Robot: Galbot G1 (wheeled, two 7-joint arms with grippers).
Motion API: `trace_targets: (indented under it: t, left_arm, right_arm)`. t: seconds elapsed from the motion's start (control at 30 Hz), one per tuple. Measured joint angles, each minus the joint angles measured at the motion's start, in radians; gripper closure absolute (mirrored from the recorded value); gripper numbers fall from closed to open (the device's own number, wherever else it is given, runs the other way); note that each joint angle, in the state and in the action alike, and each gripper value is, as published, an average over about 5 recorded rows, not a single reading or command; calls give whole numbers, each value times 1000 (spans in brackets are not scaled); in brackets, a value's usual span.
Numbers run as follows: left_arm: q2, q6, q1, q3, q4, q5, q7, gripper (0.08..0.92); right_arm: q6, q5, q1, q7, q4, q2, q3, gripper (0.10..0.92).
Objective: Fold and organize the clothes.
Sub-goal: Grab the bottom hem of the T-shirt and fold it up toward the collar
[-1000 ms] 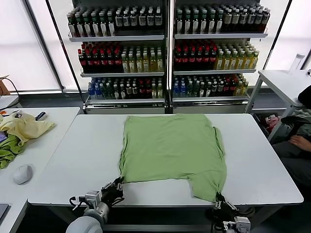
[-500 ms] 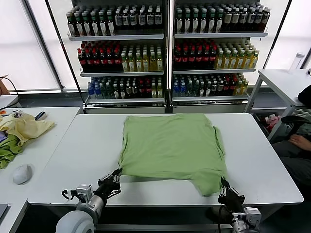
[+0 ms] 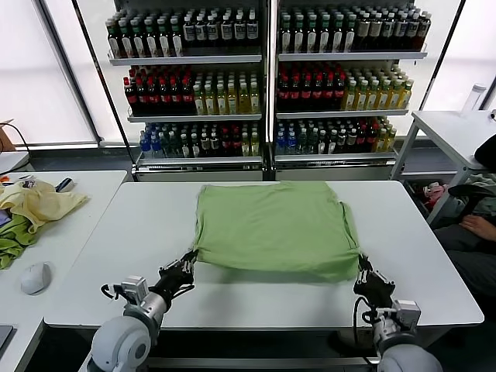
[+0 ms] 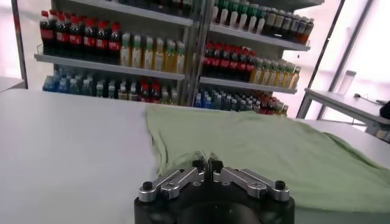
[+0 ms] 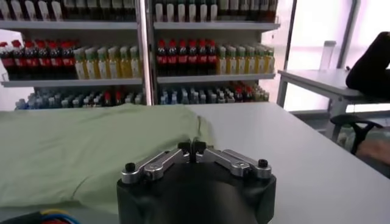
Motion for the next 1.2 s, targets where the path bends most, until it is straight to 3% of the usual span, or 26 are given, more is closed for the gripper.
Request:
trace_targets:
  t: [0.8, 1.0, 1.2]
  left_arm:
    - [-15, -21, -268, 138, 278, 16, -14, 887]
    - [-26, -21, -297, 154, 327, 33, -24, 859]
    - [-31, -20, -301, 152, 344, 47, -41, 693]
  right_arm:
    - [-2, -66, 312, -48, -278, -21, -136, 898]
    - [-17, -102, 323, -60, -306, -10, -155, 775]
    - [-38, -113, 303, -54, -302, -17, -146, 603]
